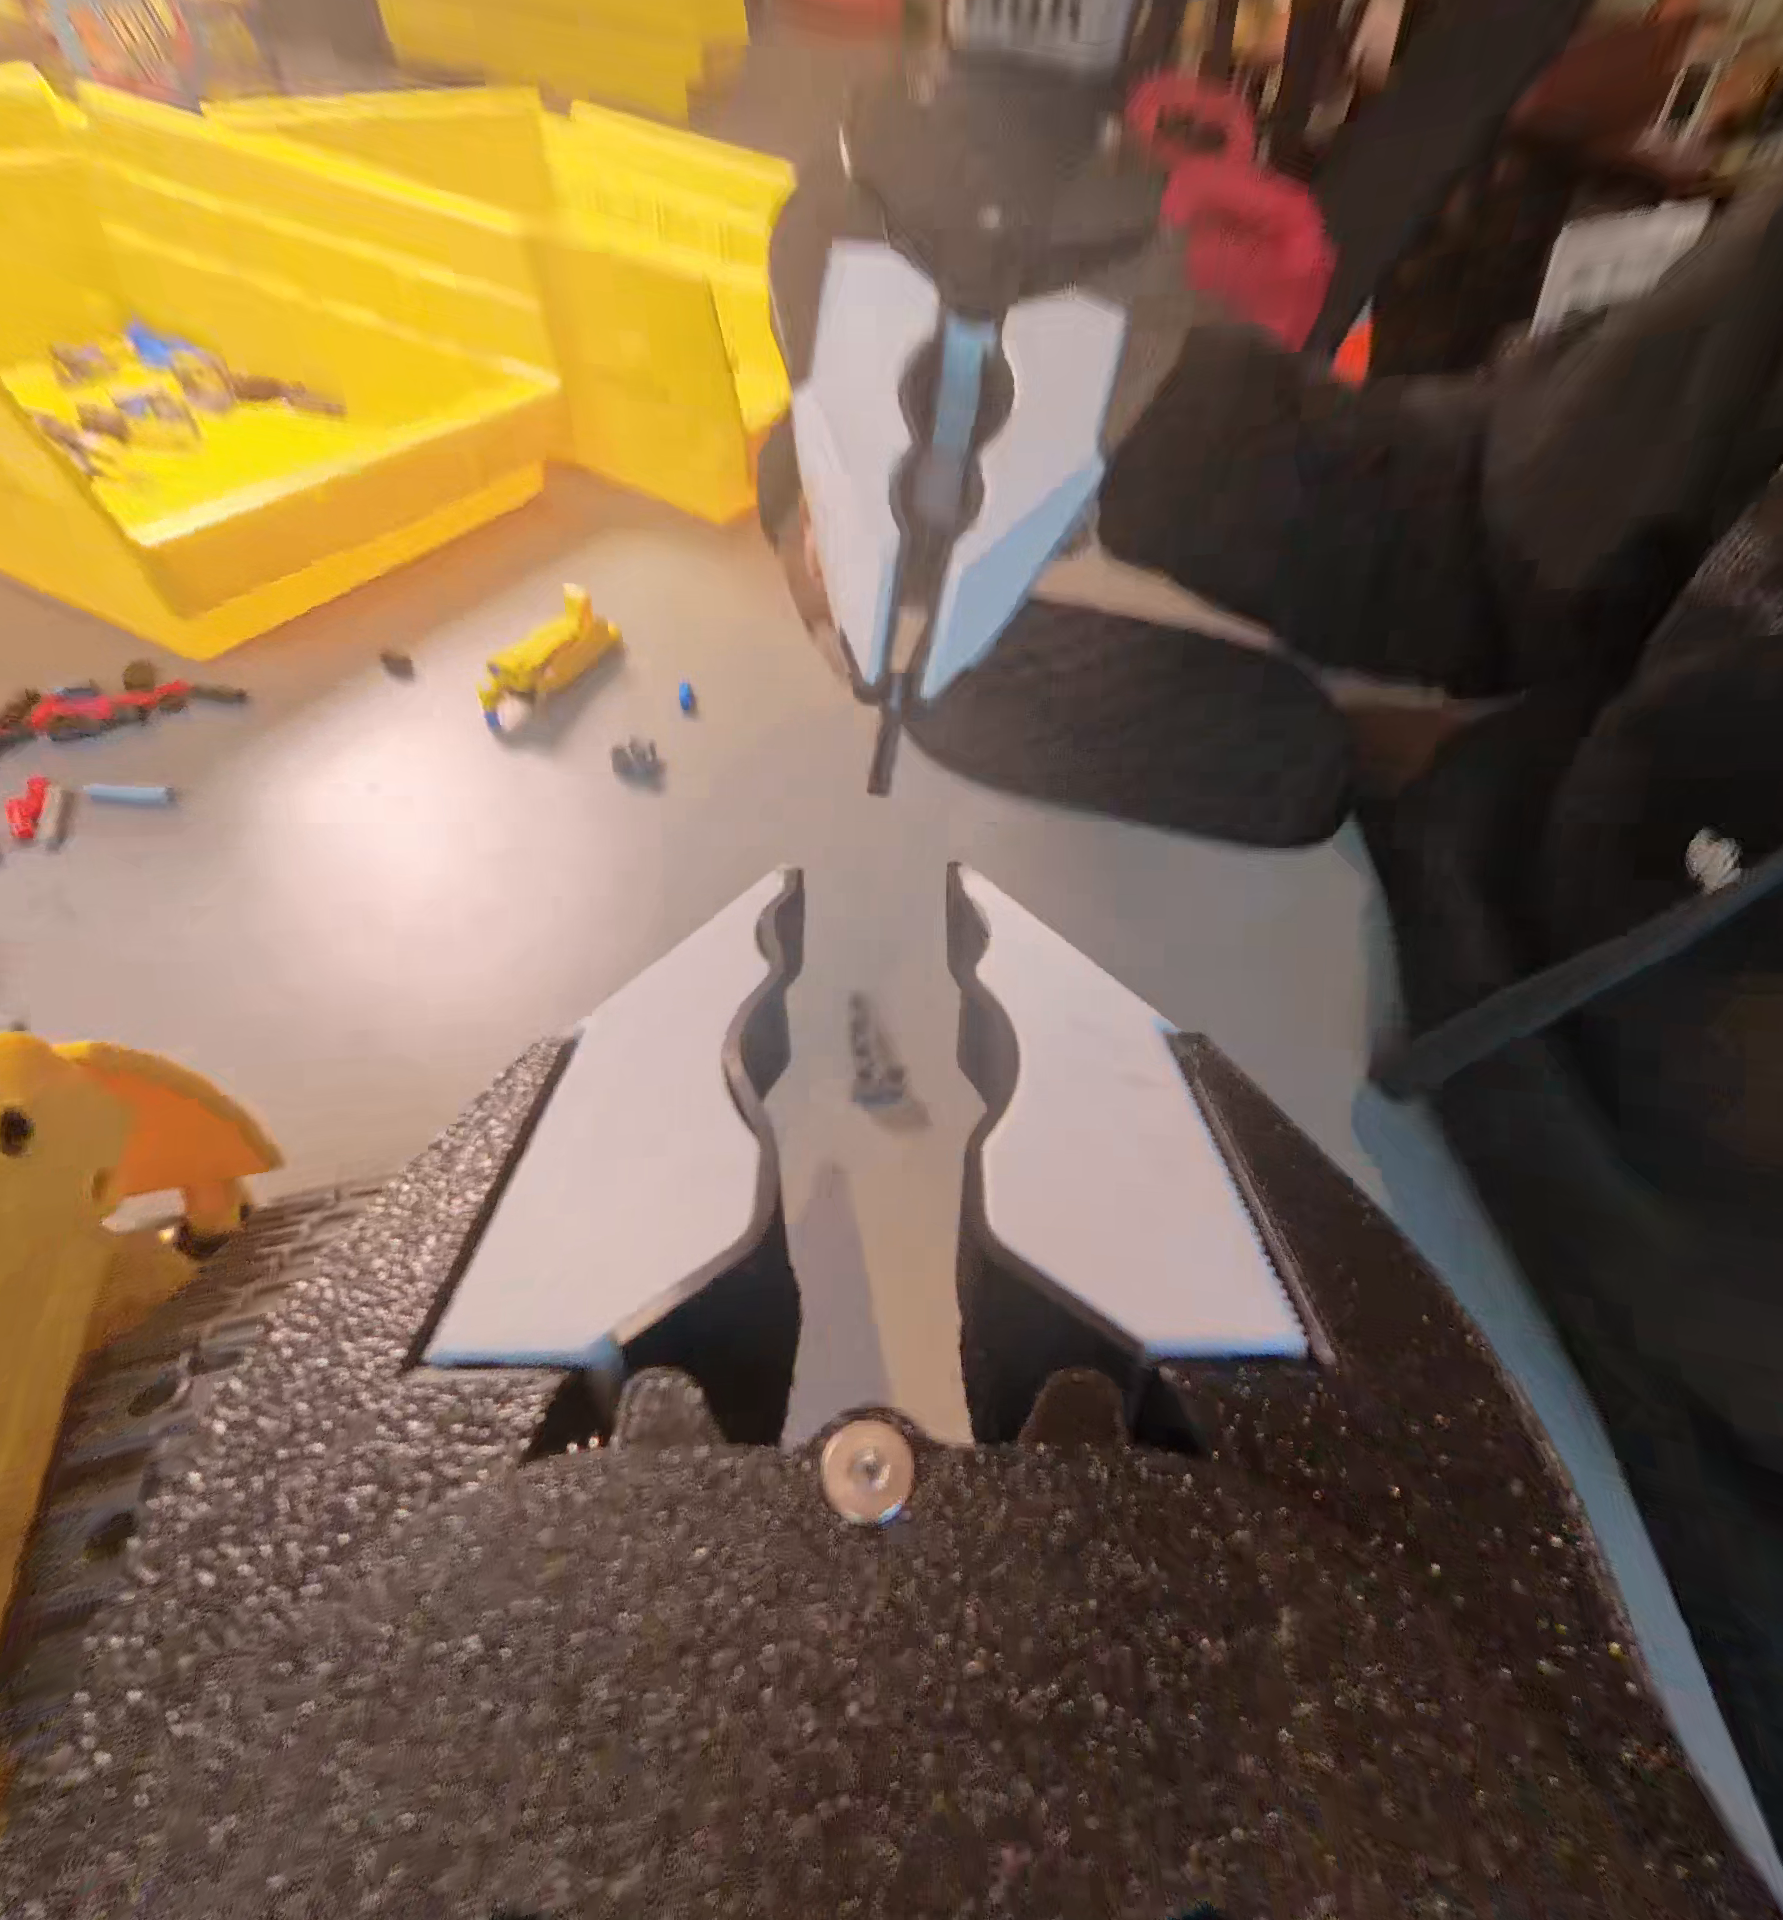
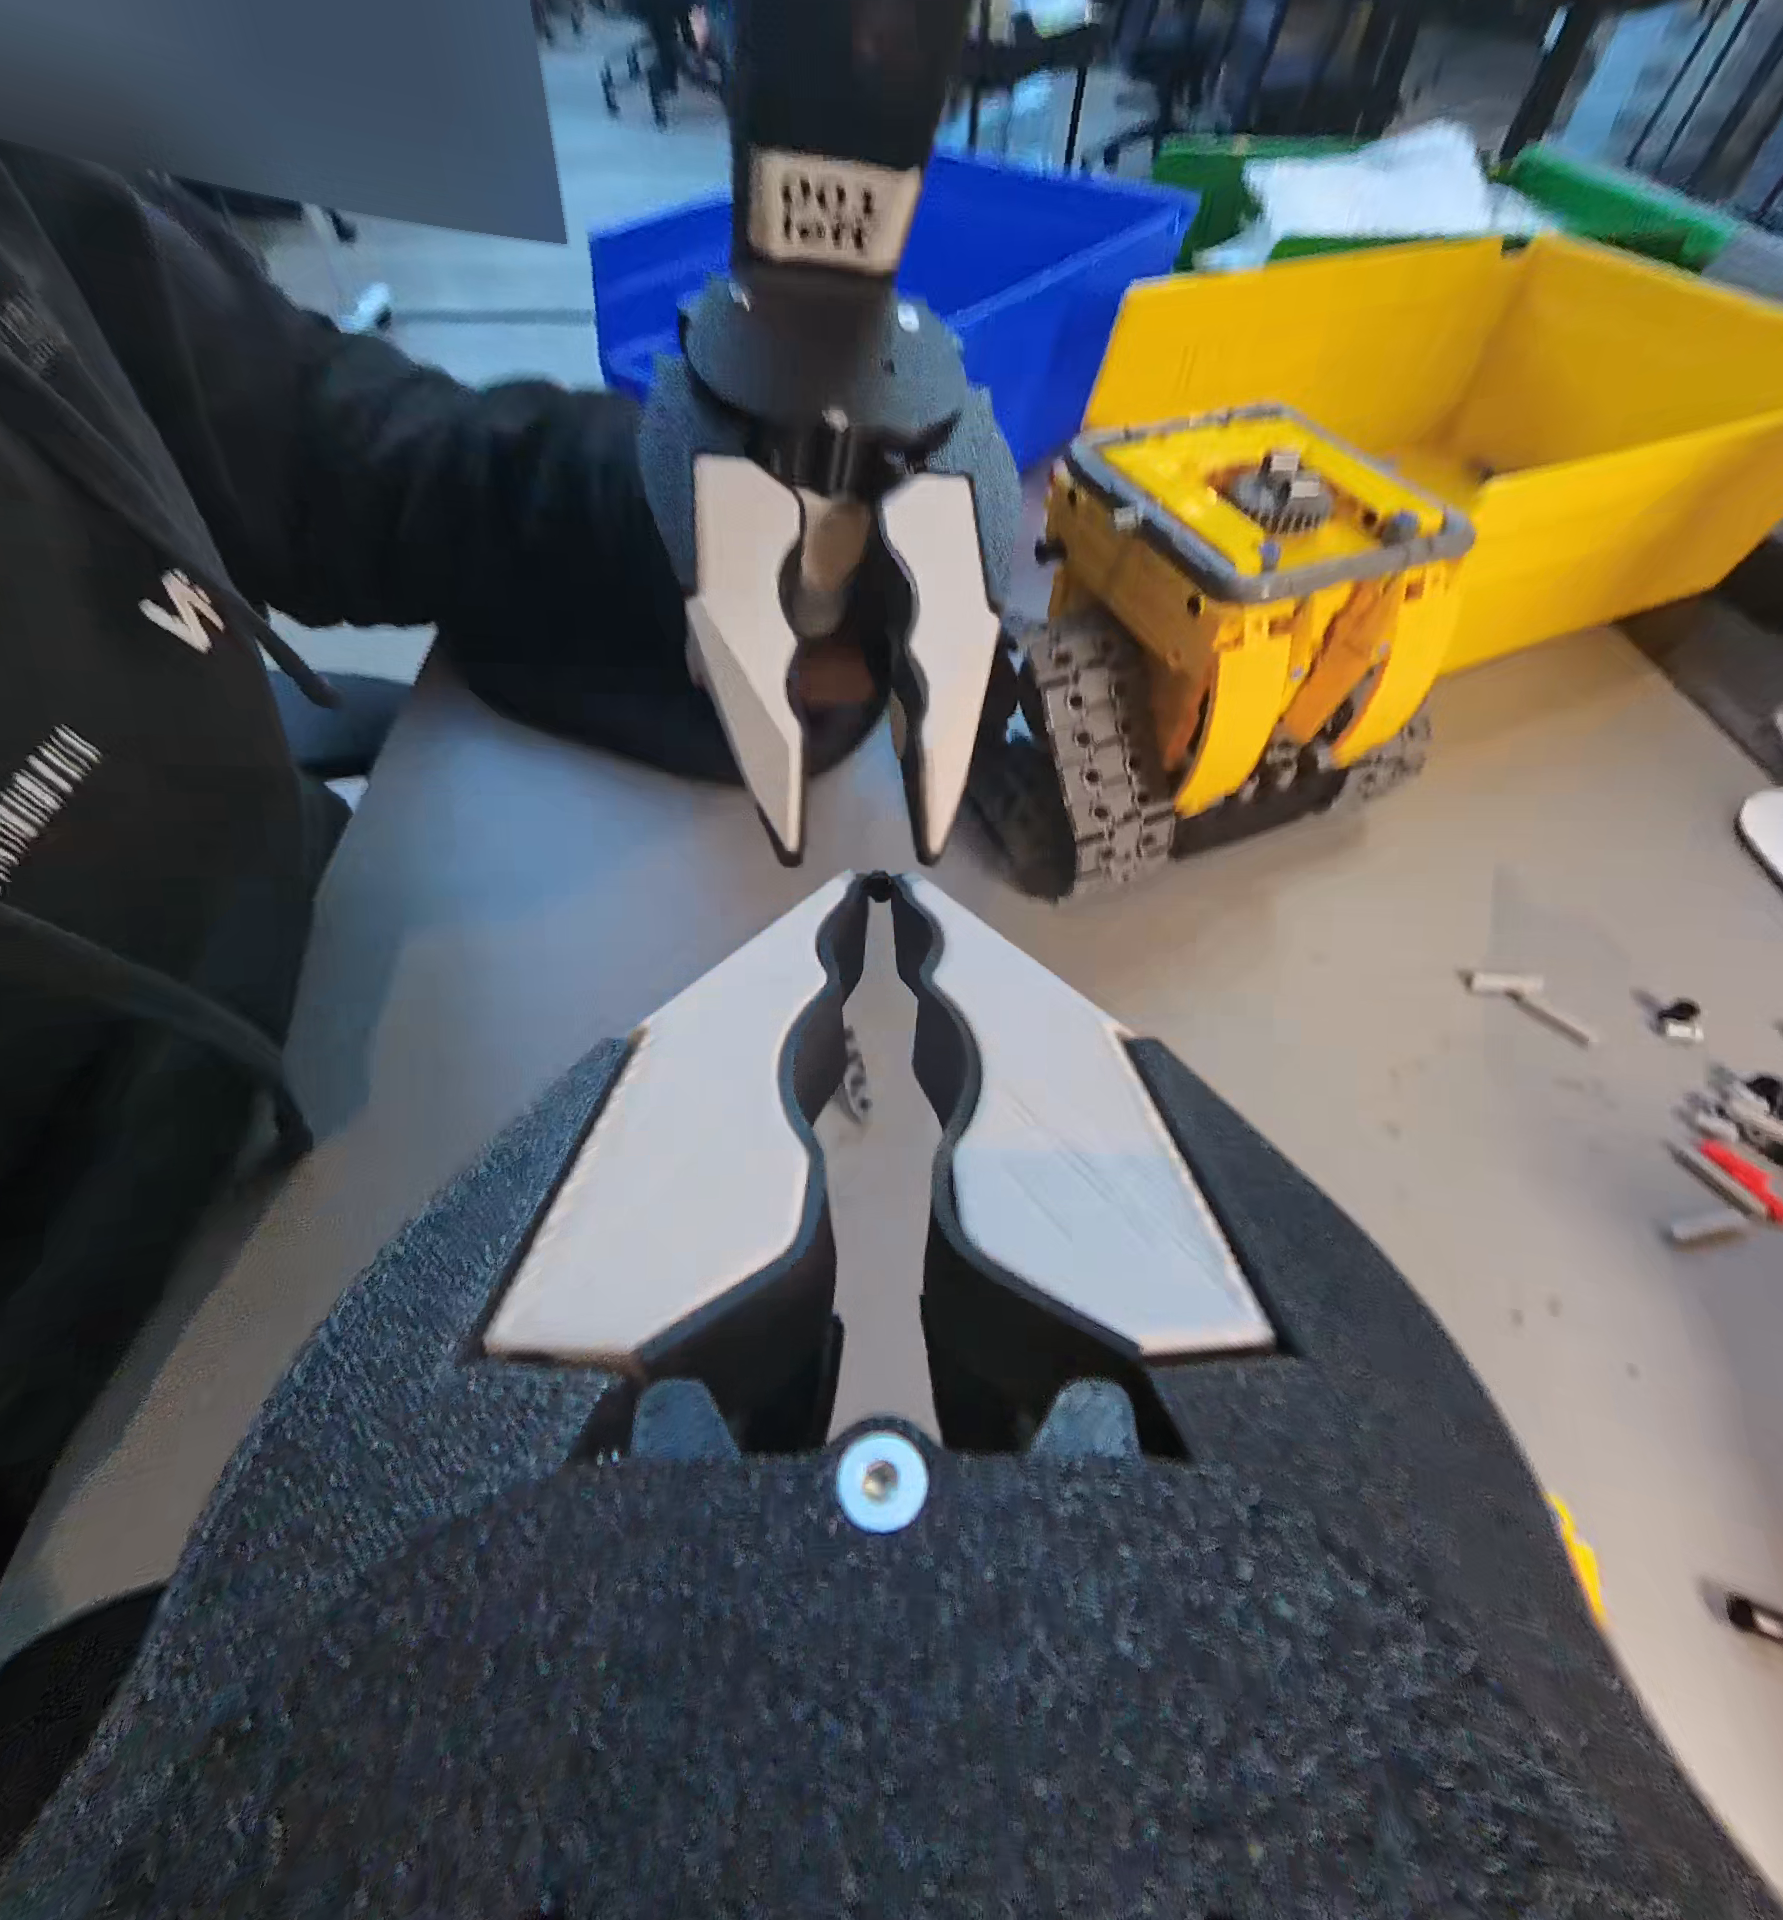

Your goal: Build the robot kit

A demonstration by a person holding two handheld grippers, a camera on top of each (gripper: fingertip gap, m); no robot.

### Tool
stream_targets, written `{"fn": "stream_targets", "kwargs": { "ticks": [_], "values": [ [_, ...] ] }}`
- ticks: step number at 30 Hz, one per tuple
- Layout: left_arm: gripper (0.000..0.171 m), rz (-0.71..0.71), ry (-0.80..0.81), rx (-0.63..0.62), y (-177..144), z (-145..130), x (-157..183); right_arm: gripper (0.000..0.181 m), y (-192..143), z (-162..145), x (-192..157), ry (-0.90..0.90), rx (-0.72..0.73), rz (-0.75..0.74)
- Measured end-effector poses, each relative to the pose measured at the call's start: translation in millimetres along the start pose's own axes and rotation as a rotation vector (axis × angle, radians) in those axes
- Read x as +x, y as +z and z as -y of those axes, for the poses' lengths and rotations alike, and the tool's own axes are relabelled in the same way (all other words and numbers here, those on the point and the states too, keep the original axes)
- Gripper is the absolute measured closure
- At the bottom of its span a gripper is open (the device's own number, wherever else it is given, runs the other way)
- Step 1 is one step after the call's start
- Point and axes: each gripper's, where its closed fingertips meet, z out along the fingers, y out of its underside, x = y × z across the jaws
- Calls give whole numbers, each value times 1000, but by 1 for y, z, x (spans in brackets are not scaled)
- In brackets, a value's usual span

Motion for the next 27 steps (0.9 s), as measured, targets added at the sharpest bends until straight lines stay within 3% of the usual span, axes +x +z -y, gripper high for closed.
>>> {"fn": "stream_targets", "kwargs": {
  "ticks": [5,9,18,24,27],
  "values": [
    [144,66,63,-362,18,-59,-4,177,3,-47,-7,-27,-239,23],
    [143,91,102,-494,25,-81,-5,177,12,-66,-8,-58,-331,37],
    [157,93,136,-511,29,-83,-4,177,22,-68,-4,-71,-338,55],
    [157,110,143,-507,28,-82,-6,177,21,-69,1,-56,-322,26],
    [158,33,79,-478,26,-78,3,177,16,-65,1,-43,-302,15]
  ]
}}
